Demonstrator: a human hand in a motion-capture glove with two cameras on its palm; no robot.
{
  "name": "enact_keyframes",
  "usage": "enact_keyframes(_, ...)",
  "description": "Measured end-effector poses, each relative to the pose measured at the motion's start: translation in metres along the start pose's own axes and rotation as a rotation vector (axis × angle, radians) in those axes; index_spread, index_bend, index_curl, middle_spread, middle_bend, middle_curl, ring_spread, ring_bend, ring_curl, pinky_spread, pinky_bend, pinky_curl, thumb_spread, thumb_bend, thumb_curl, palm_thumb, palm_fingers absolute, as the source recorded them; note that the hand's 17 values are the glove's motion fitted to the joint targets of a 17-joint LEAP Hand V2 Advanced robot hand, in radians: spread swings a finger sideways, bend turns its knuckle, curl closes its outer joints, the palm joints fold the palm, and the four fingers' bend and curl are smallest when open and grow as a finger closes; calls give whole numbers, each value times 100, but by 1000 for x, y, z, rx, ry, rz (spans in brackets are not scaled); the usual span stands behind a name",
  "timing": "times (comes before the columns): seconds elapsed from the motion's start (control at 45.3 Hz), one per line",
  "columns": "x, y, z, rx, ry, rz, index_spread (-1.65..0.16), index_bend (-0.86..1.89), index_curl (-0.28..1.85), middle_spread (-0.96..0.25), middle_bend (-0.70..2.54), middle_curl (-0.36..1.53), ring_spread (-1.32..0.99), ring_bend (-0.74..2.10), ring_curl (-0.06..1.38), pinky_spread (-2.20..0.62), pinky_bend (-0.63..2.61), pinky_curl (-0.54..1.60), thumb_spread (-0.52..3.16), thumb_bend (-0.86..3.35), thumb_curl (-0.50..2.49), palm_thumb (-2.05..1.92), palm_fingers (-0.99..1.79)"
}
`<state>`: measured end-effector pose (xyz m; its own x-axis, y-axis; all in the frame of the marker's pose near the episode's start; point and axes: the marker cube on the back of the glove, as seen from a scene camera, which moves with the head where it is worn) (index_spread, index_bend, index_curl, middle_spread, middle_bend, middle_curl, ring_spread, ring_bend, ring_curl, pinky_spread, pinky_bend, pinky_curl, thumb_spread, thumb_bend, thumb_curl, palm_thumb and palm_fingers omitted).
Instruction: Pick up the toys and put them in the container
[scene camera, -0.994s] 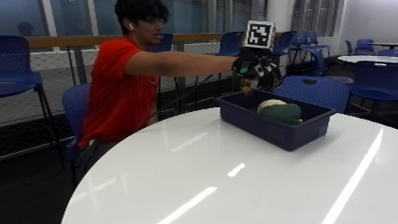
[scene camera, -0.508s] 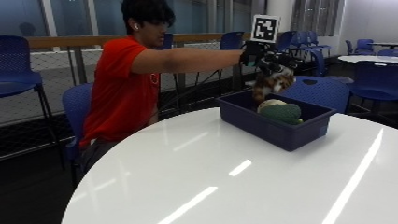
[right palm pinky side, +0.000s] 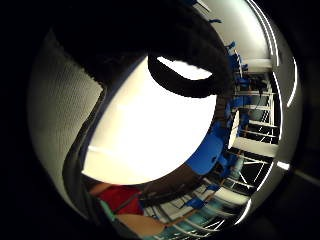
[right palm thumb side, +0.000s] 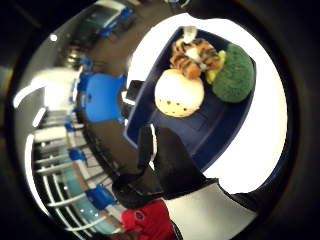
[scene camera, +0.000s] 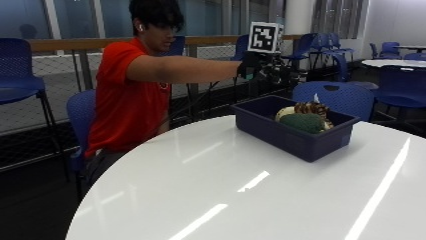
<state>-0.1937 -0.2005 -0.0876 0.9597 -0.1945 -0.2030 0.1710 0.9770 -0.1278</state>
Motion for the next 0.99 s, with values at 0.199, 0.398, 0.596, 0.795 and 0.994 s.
enact_keyframes(0.199, 39, 26, 37, -34, -60, 18, -40, 20, 41, -7, 11, 24, 6, 15, 26, 12, 113, 34, 116, -5, 42, -4, -16)
enact_keyframes(0.398, 83, 56, 81, -70, -130, 65, -40, 20, 42, -7, 11, 22, 7, 16, 25, 13, 109, 33, 116, -5, 37, -5, -16)
enact_keyframes(0.596, 120, 78, 111, -73, -137, 108, -40, 19, 42, -7, 12, 21, 7, 15, 23, 14, 106, 32, 117, -5, 33, -5, -15)
enact_keyframes(0.795, 152, 103, 132, -69, -161, 159, -40, 19, 41, -7, 13, 21, 7, 16, 22, 14, 103, 31, 117, -4, 31, -4, -15)
enact_keyframes(0.994, 178, 127, 137, -43, -175, 161, -40, 19, 41, -7, 12, 20, 6, 17, 22, 13, 100, 31, 118, -4, 30, -4, -13)
